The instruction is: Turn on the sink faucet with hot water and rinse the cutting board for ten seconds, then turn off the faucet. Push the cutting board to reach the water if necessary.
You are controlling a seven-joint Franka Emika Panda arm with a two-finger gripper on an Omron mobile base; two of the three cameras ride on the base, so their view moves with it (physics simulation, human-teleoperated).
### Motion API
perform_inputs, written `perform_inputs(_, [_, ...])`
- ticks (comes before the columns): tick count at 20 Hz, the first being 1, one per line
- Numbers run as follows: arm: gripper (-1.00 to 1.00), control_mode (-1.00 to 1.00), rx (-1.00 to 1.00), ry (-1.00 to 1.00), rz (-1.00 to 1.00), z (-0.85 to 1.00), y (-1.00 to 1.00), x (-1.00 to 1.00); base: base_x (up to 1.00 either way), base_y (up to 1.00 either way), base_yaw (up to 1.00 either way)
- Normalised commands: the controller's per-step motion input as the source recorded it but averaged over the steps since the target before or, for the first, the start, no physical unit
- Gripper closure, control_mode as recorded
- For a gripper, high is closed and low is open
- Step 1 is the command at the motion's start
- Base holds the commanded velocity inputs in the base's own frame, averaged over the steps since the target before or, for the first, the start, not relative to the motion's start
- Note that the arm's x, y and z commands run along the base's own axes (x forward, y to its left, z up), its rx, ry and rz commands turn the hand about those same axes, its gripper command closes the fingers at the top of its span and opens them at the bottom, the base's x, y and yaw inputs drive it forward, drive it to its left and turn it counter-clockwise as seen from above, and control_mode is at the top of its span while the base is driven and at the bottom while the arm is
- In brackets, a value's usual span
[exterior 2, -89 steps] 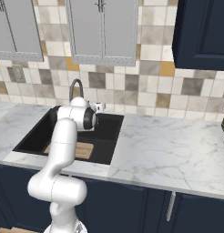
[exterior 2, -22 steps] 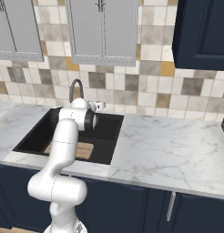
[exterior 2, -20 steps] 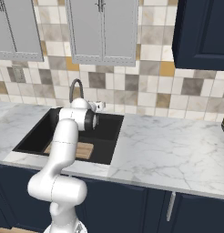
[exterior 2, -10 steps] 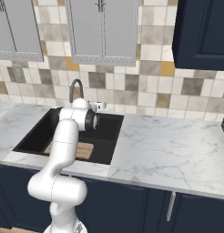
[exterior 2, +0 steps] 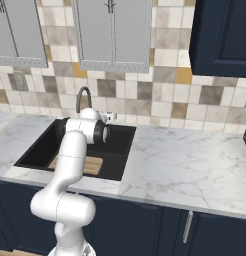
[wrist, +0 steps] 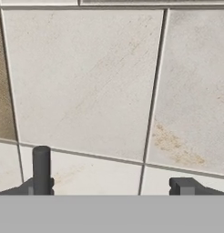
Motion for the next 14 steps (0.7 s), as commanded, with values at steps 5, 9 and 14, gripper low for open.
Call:
perform_inputs(5, [-1.00, -1.00, 0.00, 0.00, 0.00, 0.00, -0.25, -0.20, 0.00, 0.00, 0.00])
perform_inputs(9, [-1.00, -1.00, 0.00, 0.00, 0.00, 0.00, -0.25, -0.25, 0.00, 0.00, 0.00])
perform_inputs(14, [-1.00, -1.00, 0.00, 0.00, 0.00, 0.00, -0.24, -0.29, 0.00, 0.00, 0.00])
